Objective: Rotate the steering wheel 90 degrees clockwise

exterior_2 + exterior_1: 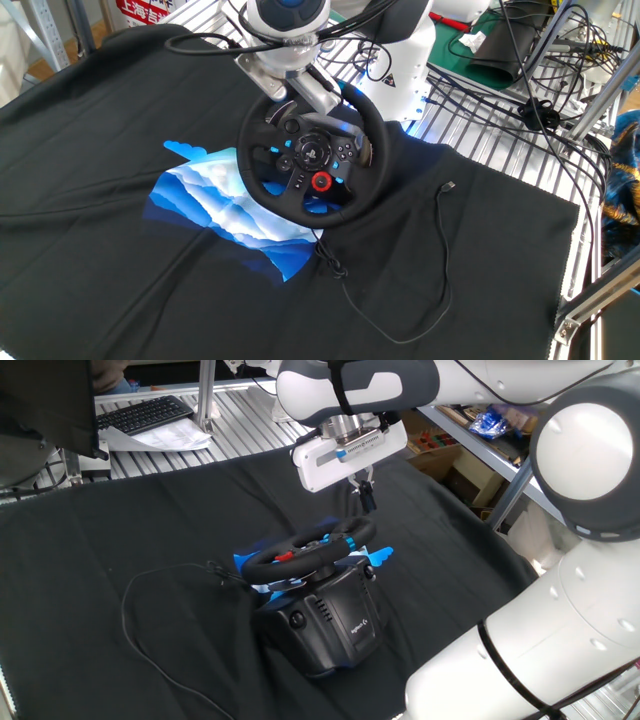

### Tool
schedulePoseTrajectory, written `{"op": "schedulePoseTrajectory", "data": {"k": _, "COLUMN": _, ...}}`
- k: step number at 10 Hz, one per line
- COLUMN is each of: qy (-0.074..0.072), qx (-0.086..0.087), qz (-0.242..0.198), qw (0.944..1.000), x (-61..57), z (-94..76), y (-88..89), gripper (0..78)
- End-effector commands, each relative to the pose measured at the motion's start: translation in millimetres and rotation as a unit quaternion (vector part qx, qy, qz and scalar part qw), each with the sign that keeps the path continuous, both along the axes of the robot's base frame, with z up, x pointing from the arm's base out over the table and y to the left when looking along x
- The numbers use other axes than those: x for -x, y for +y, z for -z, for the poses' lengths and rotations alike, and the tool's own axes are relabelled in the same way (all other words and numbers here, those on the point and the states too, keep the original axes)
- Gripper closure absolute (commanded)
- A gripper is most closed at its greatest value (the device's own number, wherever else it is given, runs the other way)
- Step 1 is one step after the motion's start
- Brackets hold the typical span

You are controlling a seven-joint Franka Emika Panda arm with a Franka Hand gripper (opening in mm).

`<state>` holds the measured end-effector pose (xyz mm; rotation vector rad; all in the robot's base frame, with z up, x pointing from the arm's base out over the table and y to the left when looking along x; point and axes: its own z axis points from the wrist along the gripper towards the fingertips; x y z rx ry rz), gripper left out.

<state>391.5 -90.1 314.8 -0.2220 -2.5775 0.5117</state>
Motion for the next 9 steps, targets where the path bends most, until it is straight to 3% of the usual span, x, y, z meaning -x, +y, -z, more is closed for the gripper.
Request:
{"op": "schedulePoseTrajectory", "data": {"k": 1, "qy": -0.020, "qx": -0.032, "qz": 0.066, "qw": 0.9971, "x": 17.2, "z": 5.1, "y": 57.9, "gripper": 76.4}}
{"op": "schedulePoseTrajectory", "data": {"k": 9, "qy": -0.023, "qx": -0.038, "qz": 0.073, "qw": 0.9964, "x": 17.7, "z": 12.3, "y": 66.7, "gripper": 76.4}}
